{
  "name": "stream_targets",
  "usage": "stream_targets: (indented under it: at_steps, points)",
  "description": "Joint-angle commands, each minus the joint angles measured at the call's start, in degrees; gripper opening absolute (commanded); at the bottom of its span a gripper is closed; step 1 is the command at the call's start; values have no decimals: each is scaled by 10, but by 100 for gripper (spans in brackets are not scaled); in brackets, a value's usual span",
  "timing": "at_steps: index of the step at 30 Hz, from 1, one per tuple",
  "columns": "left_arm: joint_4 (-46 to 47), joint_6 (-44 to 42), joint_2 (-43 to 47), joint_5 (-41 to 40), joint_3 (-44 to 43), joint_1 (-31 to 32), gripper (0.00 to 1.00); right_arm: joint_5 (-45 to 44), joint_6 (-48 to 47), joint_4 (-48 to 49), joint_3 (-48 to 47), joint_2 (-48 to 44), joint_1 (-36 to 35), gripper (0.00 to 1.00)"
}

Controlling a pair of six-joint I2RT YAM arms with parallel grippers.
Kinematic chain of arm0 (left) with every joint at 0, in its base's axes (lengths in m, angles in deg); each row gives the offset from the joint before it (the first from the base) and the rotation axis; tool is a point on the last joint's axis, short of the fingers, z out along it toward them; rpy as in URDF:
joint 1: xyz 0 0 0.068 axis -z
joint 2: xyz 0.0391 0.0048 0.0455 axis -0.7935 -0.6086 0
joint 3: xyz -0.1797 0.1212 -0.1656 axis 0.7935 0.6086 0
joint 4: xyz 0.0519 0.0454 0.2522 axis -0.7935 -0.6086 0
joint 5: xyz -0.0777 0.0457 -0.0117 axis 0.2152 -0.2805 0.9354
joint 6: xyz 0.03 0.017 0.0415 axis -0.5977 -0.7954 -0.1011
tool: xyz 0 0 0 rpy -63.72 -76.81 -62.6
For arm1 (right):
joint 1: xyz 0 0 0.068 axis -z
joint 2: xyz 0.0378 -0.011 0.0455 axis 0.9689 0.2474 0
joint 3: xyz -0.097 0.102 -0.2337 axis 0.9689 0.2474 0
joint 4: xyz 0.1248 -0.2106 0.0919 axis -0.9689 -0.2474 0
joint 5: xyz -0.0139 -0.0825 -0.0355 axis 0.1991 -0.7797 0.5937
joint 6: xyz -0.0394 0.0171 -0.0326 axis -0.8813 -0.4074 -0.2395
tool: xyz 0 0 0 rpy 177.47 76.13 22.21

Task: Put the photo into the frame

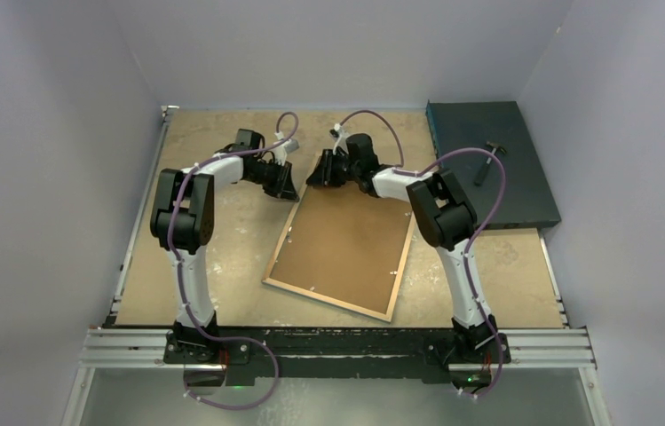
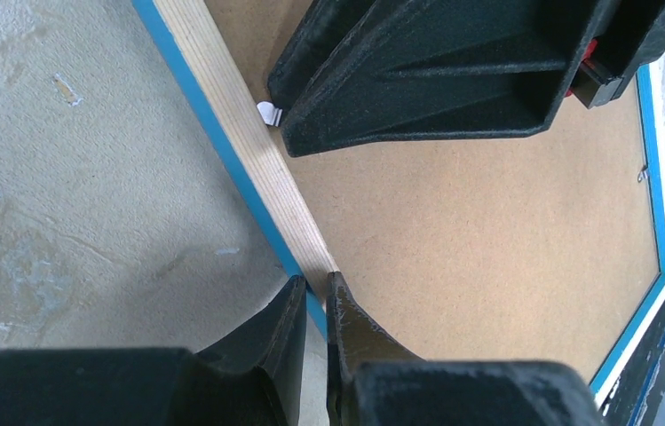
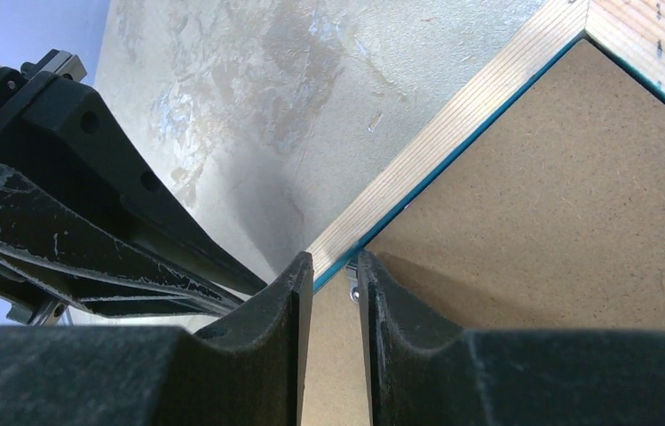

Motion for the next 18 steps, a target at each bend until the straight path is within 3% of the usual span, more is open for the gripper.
stream_targets:
  at_steps: [1, 3, 8, 15, 18]
  points:
    - [-15, -28, -15, 3, 4, 33, 6, 52, -1, -60, 5, 46, -59, 30]
    - [-27, -34, -5, 3, 5, 31, 6, 56, 1, -90, -15, 33, -58, 35]
    - [-69, -49, 40, 7, -1, 2, 11, -27, 0, -129, -41, -52, -21, 64]
    - [-144, -97, 95, 6, -6, -40, 17, -158, -29, -193, -47, -140, 40, 86]
    - [-167, -116, 115, 3, -2, -45, 19, -239, -56, -240, -37, -174, 44, 91]
